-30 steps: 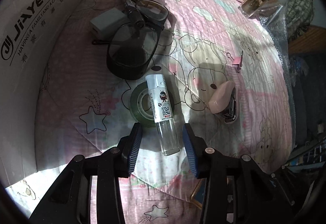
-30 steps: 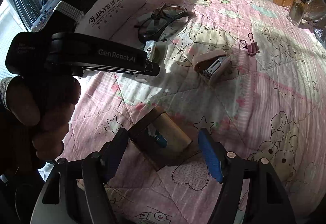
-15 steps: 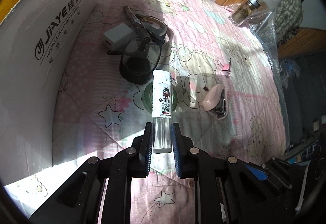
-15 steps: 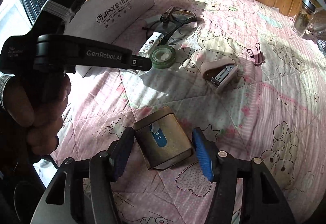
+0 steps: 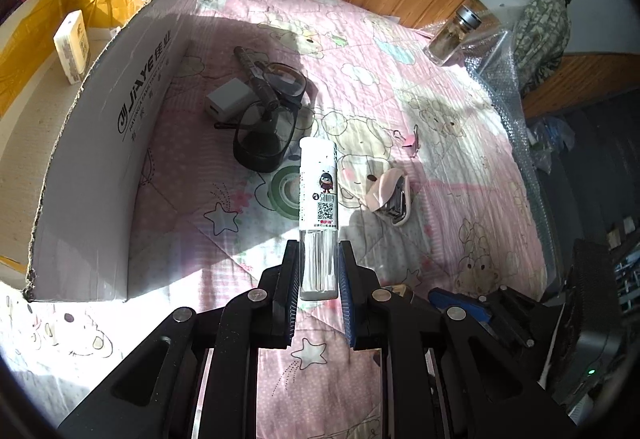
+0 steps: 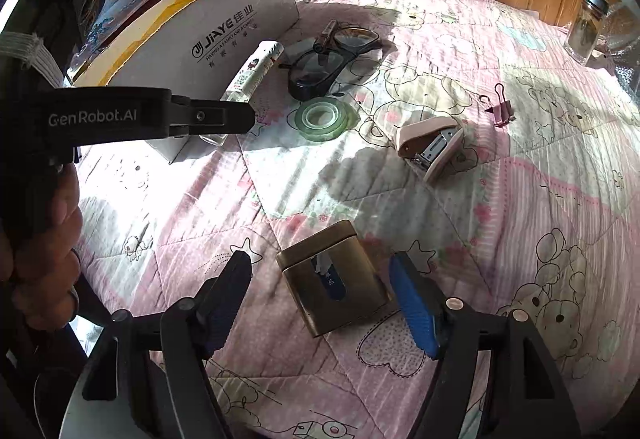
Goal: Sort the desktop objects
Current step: 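Grasp the clear spray bottle with the left tool while the right tool grasps the gold tin, then carry the spray bottle and gold tin over the cardboard box with both tools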
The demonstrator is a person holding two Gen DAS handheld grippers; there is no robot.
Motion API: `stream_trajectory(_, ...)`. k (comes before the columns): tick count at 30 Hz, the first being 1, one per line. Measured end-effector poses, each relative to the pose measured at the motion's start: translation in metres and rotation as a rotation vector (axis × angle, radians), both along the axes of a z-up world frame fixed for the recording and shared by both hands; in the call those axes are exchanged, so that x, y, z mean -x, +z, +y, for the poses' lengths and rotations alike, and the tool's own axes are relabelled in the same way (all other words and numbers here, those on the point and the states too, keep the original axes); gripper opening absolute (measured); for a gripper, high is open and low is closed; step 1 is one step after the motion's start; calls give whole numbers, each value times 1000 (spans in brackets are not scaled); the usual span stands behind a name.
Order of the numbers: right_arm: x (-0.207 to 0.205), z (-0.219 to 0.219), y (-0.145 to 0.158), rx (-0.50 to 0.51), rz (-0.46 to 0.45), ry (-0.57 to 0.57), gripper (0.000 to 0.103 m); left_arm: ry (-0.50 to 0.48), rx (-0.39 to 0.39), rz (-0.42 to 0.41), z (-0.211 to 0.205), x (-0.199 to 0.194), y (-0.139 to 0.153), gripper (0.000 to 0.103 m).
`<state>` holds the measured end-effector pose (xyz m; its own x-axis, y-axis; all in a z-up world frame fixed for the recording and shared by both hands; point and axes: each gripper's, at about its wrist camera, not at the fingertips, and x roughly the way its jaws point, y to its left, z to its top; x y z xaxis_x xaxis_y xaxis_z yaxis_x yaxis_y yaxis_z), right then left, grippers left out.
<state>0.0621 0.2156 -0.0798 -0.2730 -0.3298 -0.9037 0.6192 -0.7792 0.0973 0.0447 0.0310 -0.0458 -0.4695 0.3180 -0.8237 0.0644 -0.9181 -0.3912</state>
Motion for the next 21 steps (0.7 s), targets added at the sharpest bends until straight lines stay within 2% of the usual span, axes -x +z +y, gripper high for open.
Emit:
stream_trajectory(2,-1,-7,-12,-80,4,31,66,1,-3,-2,-1,-1,0,18)
stream_trajectory(3,-1,-10,-17,-113,9,42,52,1,-5,-2,-1,-2,0,18)
stream_trajectory(9,-9,-9,-7,-99,25,50,51,7,-9,10,-7,-12,9,18)
stream_trajectory(12,-12,-10,4,-58,17,32,51,10,-1,17,-11,-17,16,18)
stream_trajectory(21,-26,-37,39,4,55,50,51,38,42,52,-28,-35,41,18)
